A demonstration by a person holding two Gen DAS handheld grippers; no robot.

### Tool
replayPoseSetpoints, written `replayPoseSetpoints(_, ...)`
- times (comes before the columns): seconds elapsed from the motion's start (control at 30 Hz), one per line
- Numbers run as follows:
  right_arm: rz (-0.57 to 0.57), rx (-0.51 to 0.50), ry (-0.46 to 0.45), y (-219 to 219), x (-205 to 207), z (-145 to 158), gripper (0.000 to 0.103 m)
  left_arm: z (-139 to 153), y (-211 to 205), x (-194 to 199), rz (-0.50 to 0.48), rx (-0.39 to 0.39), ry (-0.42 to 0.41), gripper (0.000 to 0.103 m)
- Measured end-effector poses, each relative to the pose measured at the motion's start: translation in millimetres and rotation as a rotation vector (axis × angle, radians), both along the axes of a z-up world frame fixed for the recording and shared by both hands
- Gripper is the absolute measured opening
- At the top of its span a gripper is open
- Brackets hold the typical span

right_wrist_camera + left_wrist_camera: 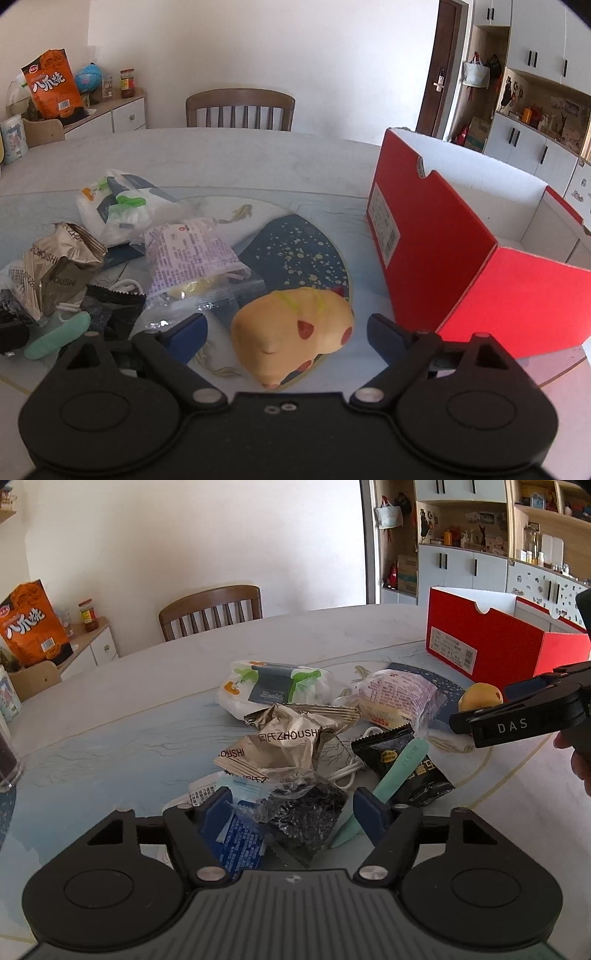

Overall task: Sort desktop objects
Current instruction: 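Reach left gripper to the black bag while right gripper reaches the yellow toy pig, then close left gripper on the black bag while right gripper closes on the pig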

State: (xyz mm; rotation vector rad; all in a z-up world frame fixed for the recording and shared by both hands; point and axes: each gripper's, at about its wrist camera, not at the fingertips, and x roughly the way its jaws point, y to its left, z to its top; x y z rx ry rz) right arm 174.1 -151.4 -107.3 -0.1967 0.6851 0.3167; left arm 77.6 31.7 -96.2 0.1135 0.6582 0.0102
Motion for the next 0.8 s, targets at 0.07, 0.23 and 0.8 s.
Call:
replayPoseSetpoints(0.07,-0.002,-0.003,0.004,0,2,-1,0.084,0,0,1,-0.002,0.002,-0.004,0.069)
replayPoseSetpoints(0.23,-0.020,-0.003,0.013,1,5,-3,0.073,1,0,3,-0.011,0.000,-0.013,0.059)
replayPoseSetpoints(0.8,-0.014,-0.028,-0.006,5,2,4,0.068,8,10,6,-0.026,-0.088,-0.004,0.041)
